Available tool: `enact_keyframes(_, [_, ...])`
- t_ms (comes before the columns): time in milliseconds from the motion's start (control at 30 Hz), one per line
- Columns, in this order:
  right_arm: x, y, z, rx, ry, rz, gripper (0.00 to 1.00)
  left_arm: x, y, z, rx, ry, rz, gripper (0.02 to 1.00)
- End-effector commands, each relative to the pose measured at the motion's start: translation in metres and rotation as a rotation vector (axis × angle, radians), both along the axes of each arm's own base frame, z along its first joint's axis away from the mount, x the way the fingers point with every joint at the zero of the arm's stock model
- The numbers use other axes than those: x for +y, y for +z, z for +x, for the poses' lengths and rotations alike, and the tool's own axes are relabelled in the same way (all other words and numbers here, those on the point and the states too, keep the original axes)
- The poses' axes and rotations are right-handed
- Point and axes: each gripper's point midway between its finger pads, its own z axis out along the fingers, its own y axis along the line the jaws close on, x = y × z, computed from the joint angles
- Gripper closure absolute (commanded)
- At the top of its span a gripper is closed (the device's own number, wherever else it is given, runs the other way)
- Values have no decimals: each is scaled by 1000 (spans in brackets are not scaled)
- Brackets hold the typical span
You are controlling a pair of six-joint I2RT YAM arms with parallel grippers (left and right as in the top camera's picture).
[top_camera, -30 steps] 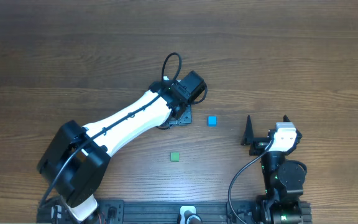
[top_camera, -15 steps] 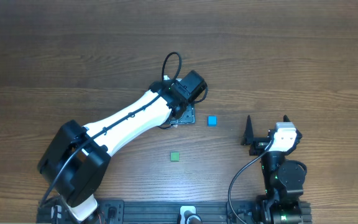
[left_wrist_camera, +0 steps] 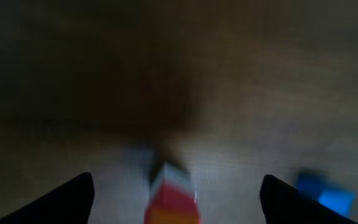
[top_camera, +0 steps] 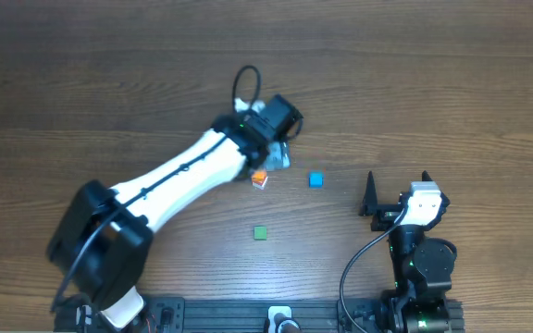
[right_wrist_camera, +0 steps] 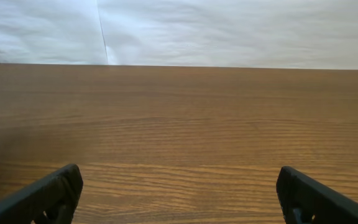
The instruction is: Stack Cubes
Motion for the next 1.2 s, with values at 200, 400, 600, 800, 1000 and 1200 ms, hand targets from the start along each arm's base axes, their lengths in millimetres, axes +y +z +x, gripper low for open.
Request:
enact_keyframes(200, [-1,-2,0,-1,-2,-4,9,101,106,72,-323,221,-69,148])
enact_keyframes(400, [-1,-2,0,-1,-2,-4,7,161,166,64,-484,321,-55,145])
enact_keyframes(600, [-1,-2,0,-1,-2,-4,9,210,207,21,-699,348,-76,152])
enact_keyframes(800, [-1,-2,0,-1,-2,-4,9,237,206,-33,-939,250,-61,154])
enact_keyframes(1000, [-1,-2,0,-1,-2,-4,9,248,159,-78,-1062,151,11,159])
enact_keyframes(1200, [-1,-2,0,-1,-2,-4,7,242,107,-89,-1093,94,6,150])
